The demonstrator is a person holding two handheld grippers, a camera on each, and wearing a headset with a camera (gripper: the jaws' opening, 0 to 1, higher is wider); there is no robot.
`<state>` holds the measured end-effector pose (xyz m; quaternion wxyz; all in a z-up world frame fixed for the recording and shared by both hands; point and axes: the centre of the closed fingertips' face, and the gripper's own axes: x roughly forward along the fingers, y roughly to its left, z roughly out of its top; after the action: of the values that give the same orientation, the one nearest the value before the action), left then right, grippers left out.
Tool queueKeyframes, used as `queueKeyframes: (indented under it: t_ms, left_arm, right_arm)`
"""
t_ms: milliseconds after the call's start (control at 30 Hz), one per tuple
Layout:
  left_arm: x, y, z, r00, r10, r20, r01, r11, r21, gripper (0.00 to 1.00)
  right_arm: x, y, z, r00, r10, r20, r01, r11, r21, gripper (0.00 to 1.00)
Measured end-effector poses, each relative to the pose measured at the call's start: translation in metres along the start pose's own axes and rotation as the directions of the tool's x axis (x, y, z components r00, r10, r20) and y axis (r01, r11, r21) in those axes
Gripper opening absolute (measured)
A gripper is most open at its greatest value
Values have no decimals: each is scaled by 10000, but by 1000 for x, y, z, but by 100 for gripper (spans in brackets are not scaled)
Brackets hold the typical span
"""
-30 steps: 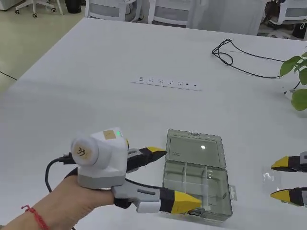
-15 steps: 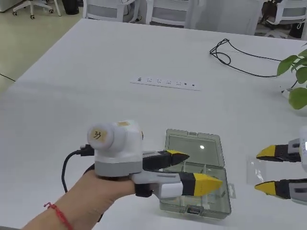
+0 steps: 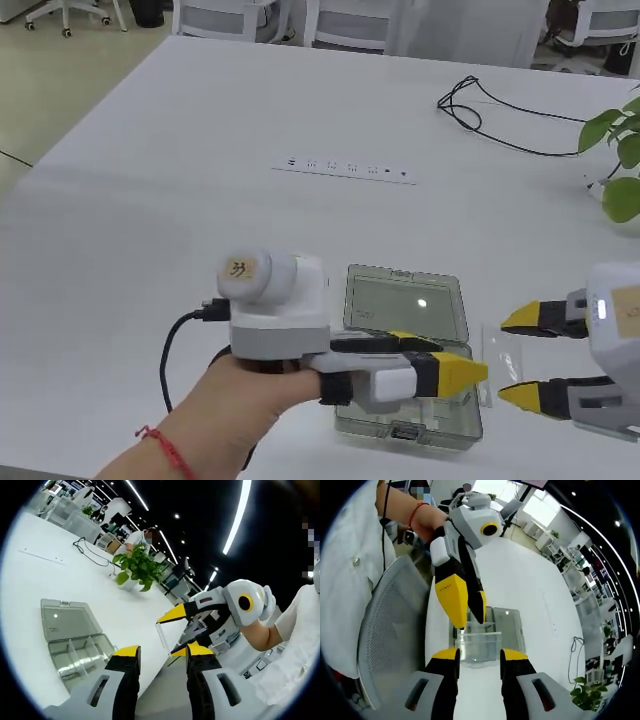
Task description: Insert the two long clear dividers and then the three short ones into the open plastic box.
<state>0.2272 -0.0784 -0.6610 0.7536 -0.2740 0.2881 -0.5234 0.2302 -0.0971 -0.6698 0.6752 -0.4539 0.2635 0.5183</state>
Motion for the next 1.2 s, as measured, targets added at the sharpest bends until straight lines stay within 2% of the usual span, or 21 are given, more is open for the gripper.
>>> queueKeyframes:
  t_ms: [367,633,867,1200]
  left_arm:
    - [7,-1,-4,10000,-57,-23,56,9990,-436,18]
    - [8,-3,-5,9999,-148,-4,147,9981,-596,9]
    - [8,-5,-8,9994,-311,-140,301,9974,-651,1]
    - [9,-5,-10,9995,-291,-88,281,9951,-952,0]
  right_arm:
    - [0,6,15,9997,131,205,-130,9999,-59,33]
    - [0,8,18,9998,118,177,-116,9999,-107,33]
    - [0,9,17,9999,99,100,-97,9998,-178,33]
    - [-1,11,17,9999,111,79,-109,9994,-323,33]
